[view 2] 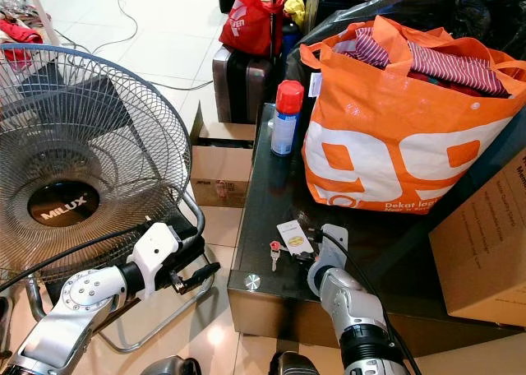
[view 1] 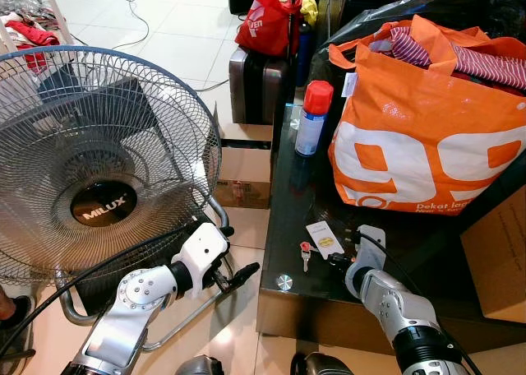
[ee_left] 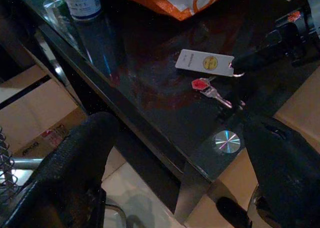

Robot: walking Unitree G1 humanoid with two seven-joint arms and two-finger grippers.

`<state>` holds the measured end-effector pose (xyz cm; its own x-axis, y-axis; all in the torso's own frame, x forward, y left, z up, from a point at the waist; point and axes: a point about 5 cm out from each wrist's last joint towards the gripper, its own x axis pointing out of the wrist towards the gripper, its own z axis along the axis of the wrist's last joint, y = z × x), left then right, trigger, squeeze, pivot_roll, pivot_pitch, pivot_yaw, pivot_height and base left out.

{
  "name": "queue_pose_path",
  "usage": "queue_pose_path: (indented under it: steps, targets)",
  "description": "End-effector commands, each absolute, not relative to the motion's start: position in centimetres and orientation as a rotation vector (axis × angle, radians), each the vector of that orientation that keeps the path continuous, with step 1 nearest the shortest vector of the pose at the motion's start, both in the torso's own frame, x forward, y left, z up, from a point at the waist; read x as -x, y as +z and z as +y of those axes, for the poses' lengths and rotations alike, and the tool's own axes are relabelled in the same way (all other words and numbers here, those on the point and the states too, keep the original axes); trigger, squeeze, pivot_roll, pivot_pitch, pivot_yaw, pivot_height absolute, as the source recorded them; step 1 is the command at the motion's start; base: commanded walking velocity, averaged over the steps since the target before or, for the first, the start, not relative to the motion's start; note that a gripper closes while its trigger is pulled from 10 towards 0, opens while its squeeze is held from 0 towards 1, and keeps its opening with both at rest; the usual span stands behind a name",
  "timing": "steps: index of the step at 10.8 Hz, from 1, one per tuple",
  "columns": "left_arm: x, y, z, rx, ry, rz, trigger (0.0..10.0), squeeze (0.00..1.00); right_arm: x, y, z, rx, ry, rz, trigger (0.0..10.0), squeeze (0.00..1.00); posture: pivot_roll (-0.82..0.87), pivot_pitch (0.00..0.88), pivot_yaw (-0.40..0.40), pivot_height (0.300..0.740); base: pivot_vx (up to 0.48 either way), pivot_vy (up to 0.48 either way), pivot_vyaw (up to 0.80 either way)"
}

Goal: Hang keys on a hook

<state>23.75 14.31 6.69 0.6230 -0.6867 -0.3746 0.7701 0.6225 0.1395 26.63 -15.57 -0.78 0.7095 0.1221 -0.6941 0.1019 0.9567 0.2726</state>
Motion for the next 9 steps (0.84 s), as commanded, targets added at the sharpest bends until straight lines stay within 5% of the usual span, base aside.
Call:
queue_pose_path:
  steps: [1, 5, 9]
  targets:
    - [-23.9, 6.9, 14.3, -0.311, -0.853, 0.297, 10.0, 0.00, -26.8, -0.6, -15.8, -0.281, 0.015, 0.771, 0.0, 0.00, -0.11, 0.097, -0.011, 0.740, 0.000, 0.000, 0.00]
    - [-25.0, 7.6, 14.4, -0.331, -0.796, 0.243, 10.0, 0.00, -27.5, 2.5, -17.8, -0.108, 0.050, 0.581, 0.0, 0.00, -0.11, 0.053, -0.008, 0.740, 0.000, 0.000, 0.00]
    - [-24.8, 7.4, 13.9, -0.332, -0.836, 0.256, 10.0, 0.00, -26.7, 0.5, -18.2, 0.033, 0.043, 0.650, 0.0, 0.00, -0.11, 0.058, -0.003, 0.740, 0.000, 0.000, 0.00]
